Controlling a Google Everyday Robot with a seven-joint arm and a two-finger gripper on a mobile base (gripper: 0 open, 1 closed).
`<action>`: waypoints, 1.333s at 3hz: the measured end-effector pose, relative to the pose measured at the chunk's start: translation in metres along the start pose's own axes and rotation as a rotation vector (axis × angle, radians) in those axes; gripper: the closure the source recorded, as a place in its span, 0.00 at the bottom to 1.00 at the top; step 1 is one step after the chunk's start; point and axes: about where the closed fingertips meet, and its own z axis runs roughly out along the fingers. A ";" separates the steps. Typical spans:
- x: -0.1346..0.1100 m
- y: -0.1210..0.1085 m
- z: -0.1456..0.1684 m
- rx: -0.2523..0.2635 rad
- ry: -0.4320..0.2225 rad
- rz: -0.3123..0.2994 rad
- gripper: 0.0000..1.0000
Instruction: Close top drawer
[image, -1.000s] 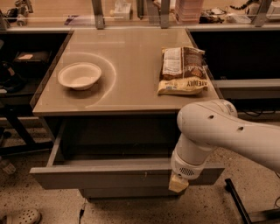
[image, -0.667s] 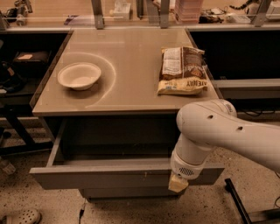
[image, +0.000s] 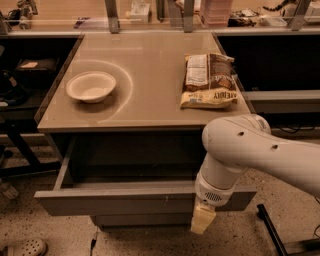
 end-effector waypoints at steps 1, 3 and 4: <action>0.000 0.000 0.000 0.000 0.000 0.000 0.00; 0.000 0.000 0.000 0.000 0.000 0.000 0.18; 0.000 0.000 0.000 0.000 0.000 0.000 0.42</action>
Offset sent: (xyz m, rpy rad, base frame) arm 0.0000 0.0000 0.0000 0.0000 0.0000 0.0000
